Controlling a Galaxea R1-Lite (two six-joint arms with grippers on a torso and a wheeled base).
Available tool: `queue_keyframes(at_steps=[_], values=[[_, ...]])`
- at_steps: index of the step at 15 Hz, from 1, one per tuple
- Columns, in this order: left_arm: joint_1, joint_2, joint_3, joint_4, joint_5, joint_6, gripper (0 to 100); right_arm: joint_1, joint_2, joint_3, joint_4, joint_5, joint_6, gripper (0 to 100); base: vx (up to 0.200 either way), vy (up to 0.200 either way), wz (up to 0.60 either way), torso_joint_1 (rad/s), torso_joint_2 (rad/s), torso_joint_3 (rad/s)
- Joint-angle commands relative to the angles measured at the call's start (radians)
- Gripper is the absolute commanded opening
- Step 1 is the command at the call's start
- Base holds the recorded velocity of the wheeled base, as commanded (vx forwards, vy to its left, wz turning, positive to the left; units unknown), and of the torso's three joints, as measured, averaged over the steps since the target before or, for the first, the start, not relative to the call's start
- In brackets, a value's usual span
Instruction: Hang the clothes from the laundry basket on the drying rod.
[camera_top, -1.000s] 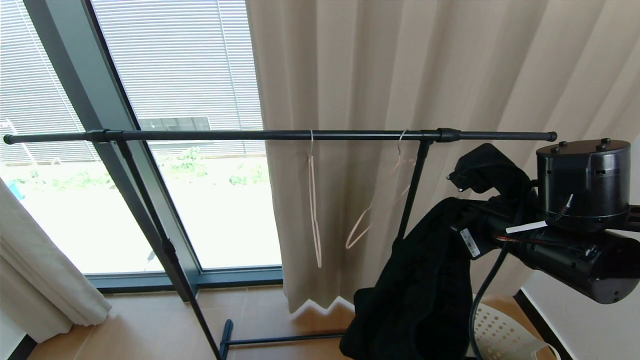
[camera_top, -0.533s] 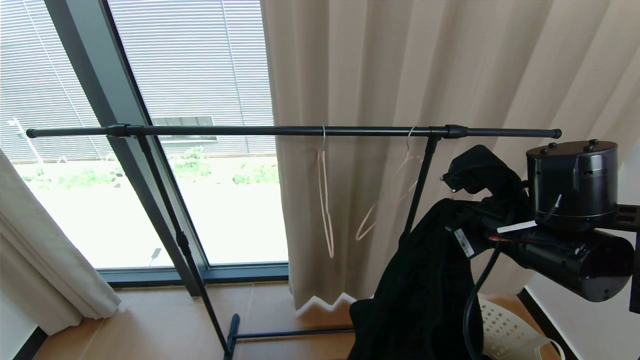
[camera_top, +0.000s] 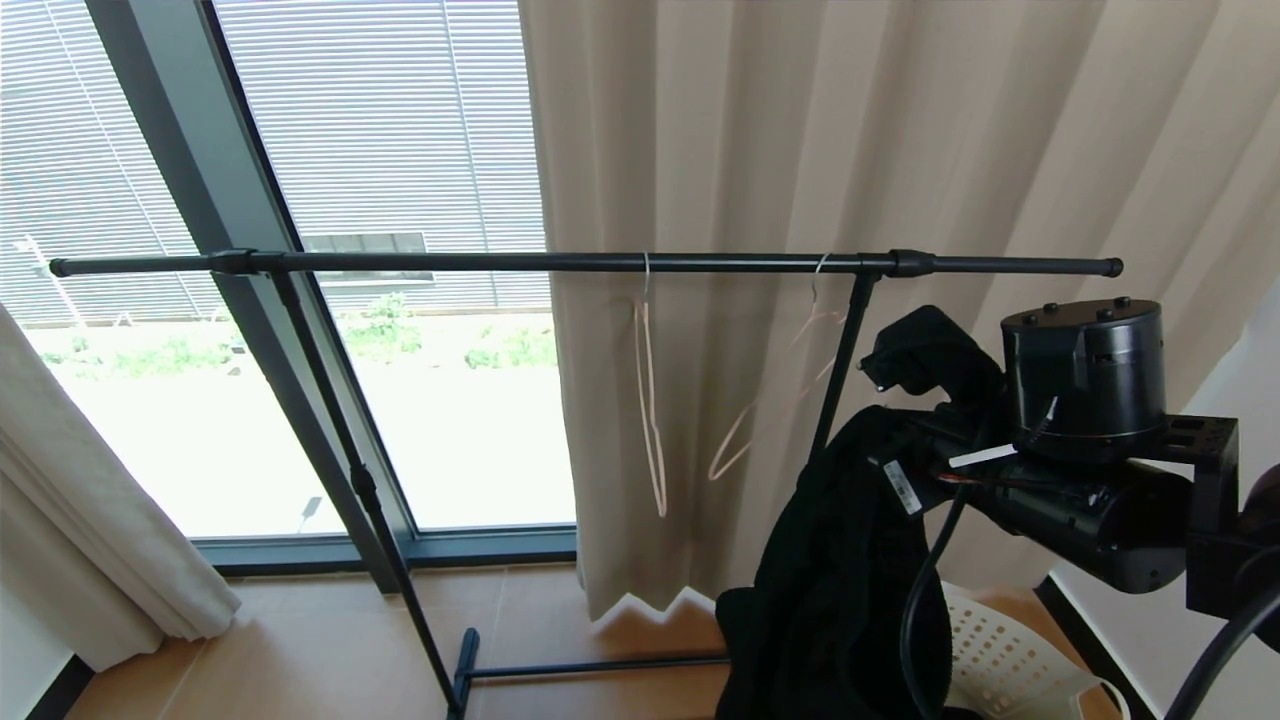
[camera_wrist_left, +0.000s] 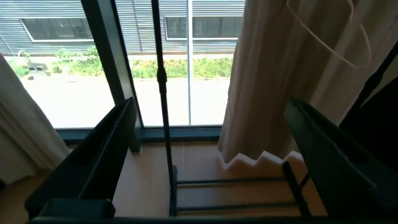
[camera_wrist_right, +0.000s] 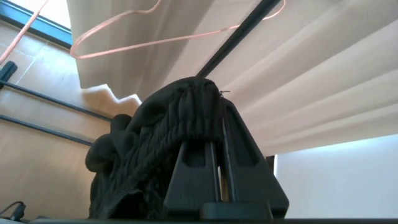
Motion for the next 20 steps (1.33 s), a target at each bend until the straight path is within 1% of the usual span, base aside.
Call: queue_keyframes(at_steps=[1,2,3,4,5,6,7,8,9,10,11,12,13,14,15,16,17,18,20], values=[[-0.006,0.129,-0.046,0.012,-0.006,-0.070,100,0.004,0.007,-0.015,0.001,-0.002,0.025,0,0.000,0.000,0.00,0.000,0.00,0.000],[-0.021,0.244,-0.138,0.029,-0.058,-0.148,100,0.015,0.001,-0.028,0.004,-0.002,0.055,0,0.000,0.000,0.00,0.000,0.00,0.000],[-0.026,0.315,-0.186,0.045,-0.109,-0.183,100,0.021,-0.002,-0.035,0.009,-0.002,0.064,0,0.000,0.000,0.00,0.000,0.00,0.000],[-0.033,0.437,-0.268,0.075,-0.192,-0.246,100,0.024,-0.013,-0.043,0.034,0.000,0.087,0,0.000,0.000,0.00,0.000,0.00,0.000],[-0.056,0.621,-0.376,0.095,-0.262,-0.327,100,0.031,-0.036,-0.058,0.075,0.012,0.130,0,0.000,0.000,0.00,0.000,0.00,0.000],[-0.093,0.733,-0.451,0.111,-0.271,-0.359,100,0.039,-0.046,-0.081,0.110,0.041,0.171,0,0.000,0.000,0.00,0.000,0.00,0.000],[-0.132,0.799,-0.499,0.120,-0.270,-0.370,100,0.041,-0.048,-0.104,0.138,0.049,0.205,0,0.000,0.000,0.00,0.000,0.00,0.000],[-0.208,0.919,-0.595,0.173,-0.270,-0.395,100,0.077,-0.045,-0.178,0.218,0.052,0.300,0,0.000,0.000,0.00,0.000,0.00,0.000],[-0.256,0.996,-0.635,0.206,-0.274,-0.399,100,0.111,-0.036,-0.232,0.291,0.060,0.366,0,0.000,0.000,0.00,0.000,0.00,0.000],[-0.279,1.023,-0.643,0.210,-0.277,-0.405,100,0.120,-0.028,-0.256,0.320,0.061,0.389,0,0.000,0.000,0.00,0.000,0.00,0.000],[-0.357,1.108,-0.652,0.198,-0.320,-0.450,100,0.136,0.017,-0.315,0.383,0.049,0.463,0,0.000,0.000,0.00,0.000,0.00,0.000],[-0.388,1.151,-0.670,0.184,-0.342,-0.468,100,0.146,0.033,-0.328,0.391,0.034,0.492,0,0.000,0.000,0.00,0.000,0.00,0.000],[-0.425,1.215,-0.698,0.175,-0.359,-0.482,100,0.163,0.066,-0.354,0.382,-0.011,0.521,0,0.000,0.000,0.00,0.000,0.00,0.000],[-0.448,1.255,-0.704,0.173,-0.363,-0.482,100,0.176,0.096,-0.379,0.379,-0.029,0.552,0,0.000,0.000,0.00,0.000,0.00,0.000],[-0.498,1.332,-0.723,0.172,-0.363,-0.485,100,0.199,0.147,-0.419,0.380,-0.077,0.611,0,0.000,0.000,0.00,0.000,0.00,0.000],[-0.538,1.385,-0.746,0.172,-0.359,-0.491,100,0.202,0.190,-0.448,0.380,-0.130,0.636,0,0.000,0.000,0.00,0.000,0.00,0.000],[-0.541,1.388,-0.747,0.172,-0.359,-0.493,100,0.202,0.191,-0.450,0.380,-0.135,0.638,0,0.000,0.000,0.00,0.000,0.00,0.000],[-0.604,1.467,-0.822,0.172,-0.356,-0.524,100,0.202,0.221,-0.483,0.382,-0.219,0.653,0,0.000,0.000,0.00,0.000,0.00,0.000],[-0.632,1.537,-0.876,0.172,-0.353,-0.534,100,0.202,0.221,-0.512,0.383,-0.233,0.661,0,0.000,0.000,0.00,0.000,0.00,0.000]])
